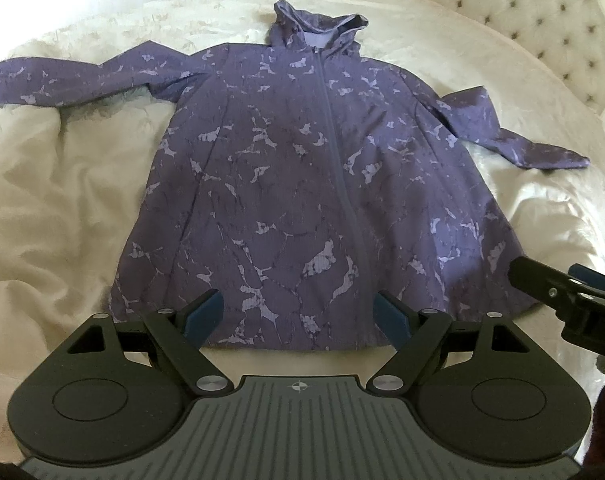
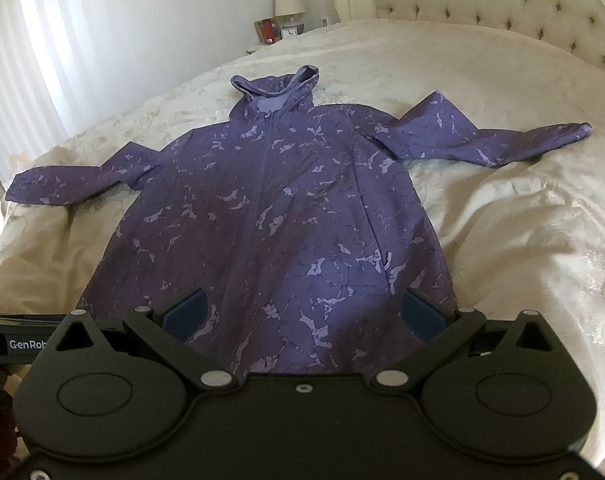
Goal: Fold large clothes
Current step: 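Grasp the jacket sleeve cuff with the left gripper and lift it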
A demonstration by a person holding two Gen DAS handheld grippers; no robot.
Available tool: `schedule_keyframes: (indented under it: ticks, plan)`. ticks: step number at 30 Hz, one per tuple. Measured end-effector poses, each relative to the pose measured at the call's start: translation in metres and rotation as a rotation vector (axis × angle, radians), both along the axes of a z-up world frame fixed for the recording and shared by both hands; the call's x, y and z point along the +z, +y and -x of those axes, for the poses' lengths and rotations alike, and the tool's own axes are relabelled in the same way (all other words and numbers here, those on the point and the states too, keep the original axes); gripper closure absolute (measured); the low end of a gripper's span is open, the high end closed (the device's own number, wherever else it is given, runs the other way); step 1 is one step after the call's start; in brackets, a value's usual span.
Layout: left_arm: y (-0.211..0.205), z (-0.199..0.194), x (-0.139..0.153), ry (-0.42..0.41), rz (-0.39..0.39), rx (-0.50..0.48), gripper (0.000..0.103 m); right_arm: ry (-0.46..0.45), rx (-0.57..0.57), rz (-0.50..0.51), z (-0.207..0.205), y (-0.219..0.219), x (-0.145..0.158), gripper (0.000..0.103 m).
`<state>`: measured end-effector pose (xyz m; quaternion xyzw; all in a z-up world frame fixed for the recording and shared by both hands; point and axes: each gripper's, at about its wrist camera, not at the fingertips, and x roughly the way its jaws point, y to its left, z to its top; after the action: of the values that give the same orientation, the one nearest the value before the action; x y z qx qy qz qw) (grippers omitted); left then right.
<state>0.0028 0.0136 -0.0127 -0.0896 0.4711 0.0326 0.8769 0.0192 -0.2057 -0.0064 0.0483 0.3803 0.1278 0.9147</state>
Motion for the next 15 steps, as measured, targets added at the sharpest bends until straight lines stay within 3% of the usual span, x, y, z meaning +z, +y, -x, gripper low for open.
schedule_keyframes:
  ticks: [8,15]
  plan:
    - [0.007,-0.006,-0.007,0.021,0.043,-0.009,0.022,0.039,0.008,-0.004,-0.007,0.002,-0.007,0.001]
    - [0.028,-0.022,-0.019,0.011,0.165,-0.068,0.021,0.096,0.056,-0.040,-0.023,0.006,-0.017,0.001]
